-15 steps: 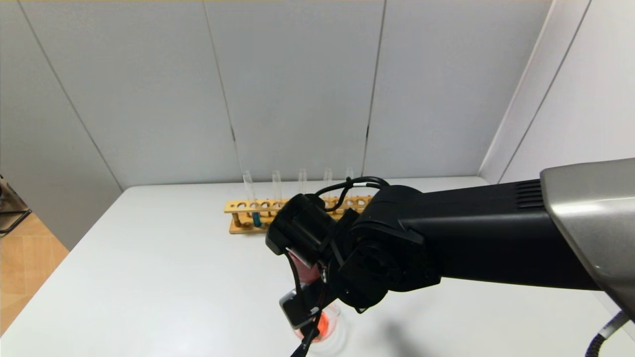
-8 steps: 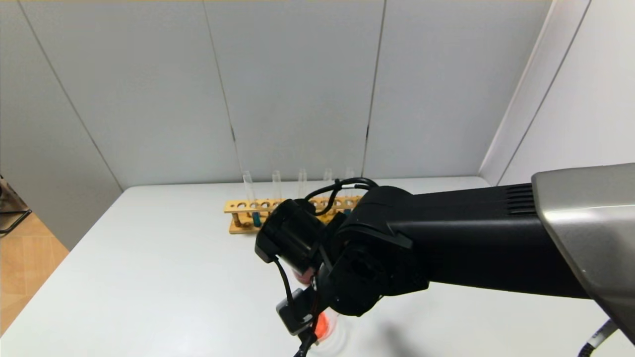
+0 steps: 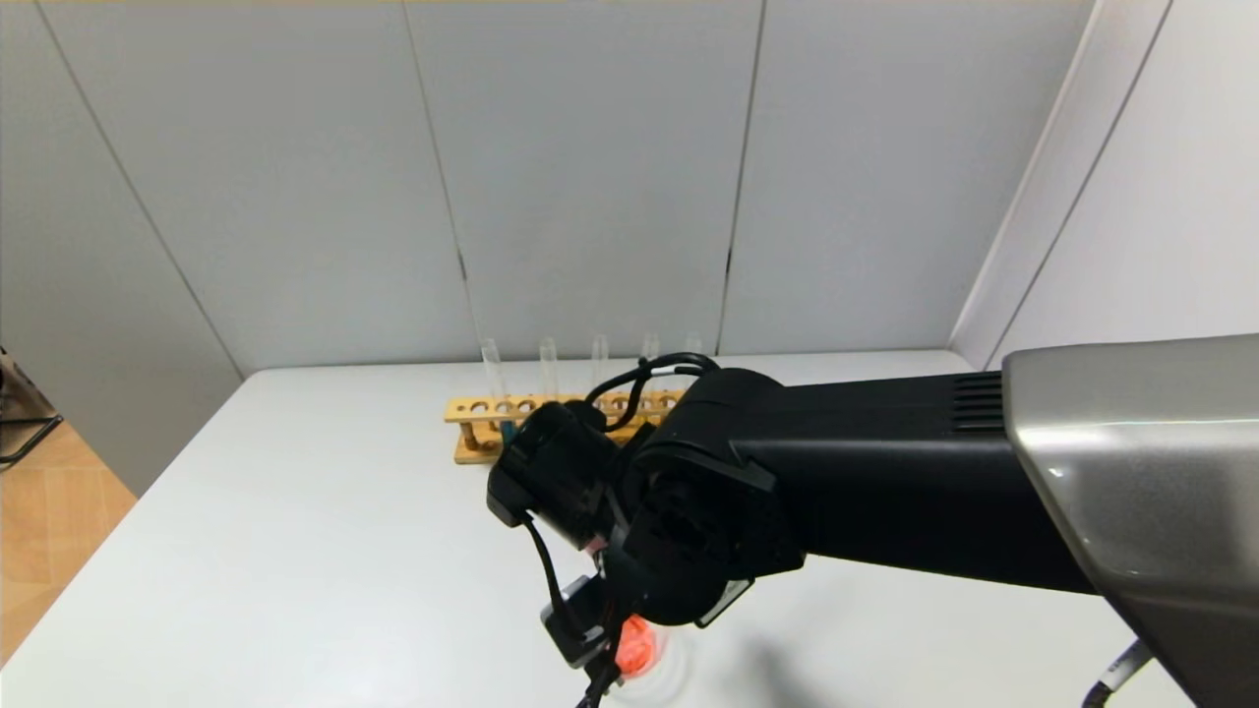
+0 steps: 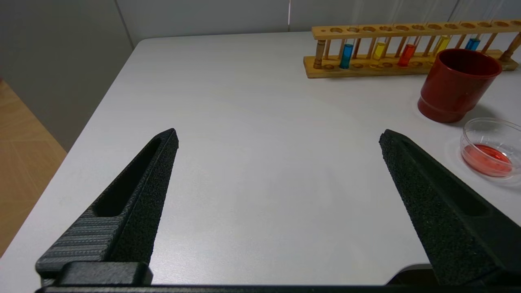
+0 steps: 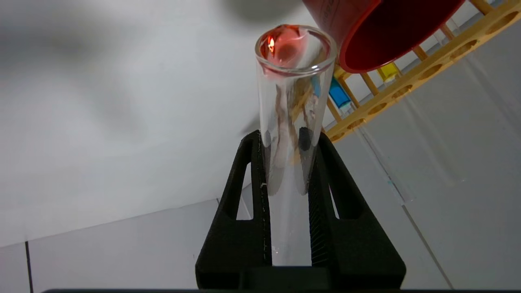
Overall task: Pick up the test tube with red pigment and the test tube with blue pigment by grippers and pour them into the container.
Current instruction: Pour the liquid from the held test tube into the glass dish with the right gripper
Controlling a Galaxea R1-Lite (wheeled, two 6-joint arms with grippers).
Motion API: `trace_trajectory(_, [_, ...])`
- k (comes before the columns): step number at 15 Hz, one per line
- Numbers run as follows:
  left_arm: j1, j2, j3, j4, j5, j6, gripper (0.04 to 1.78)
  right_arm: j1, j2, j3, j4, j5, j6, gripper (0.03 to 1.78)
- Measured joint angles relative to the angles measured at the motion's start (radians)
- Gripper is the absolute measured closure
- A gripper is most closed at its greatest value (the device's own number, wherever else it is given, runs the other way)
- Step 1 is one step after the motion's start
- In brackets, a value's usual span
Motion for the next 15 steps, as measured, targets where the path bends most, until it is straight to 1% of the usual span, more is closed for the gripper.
trace_trajectory(2, [0.000,0.000,0.000,0.000,0.000,0.000,0.07,-0.003,0.011,-0.020,0.029,-0.001,0.001,1.46])
trace_trajectory(3, [0.000,0.000,0.000,0.000,0.000,0.000,0.07,-0.004,0.015,-0.026,0.043,-0.009,0.000,1.46])
trace_trajectory(6, [0.000,0.000,0.000,0.000,0.000,0.000,0.07,-0.005,0.025,-0.058,0.099,-0.051,-0.001,1.46])
trace_trajectory(7, [0.000,0.000,0.000,0.000,0.000,0.000,0.07,-0.008,0.030,-0.068,0.102,-0.056,0.000,1.46])
trace_trajectory(11, [0.000,0.000,0.000,0.000,0.000,0.000,0.07,-0.009,0.050,-0.115,0.131,-0.057,-0.001,1.46])
trace_trajectory(15, [0.000,0.000,0.000,0.000,0.000,0.000,0.07,-0.001,0.080,-0.172,0.135,-0.057,-0.002,1.46])
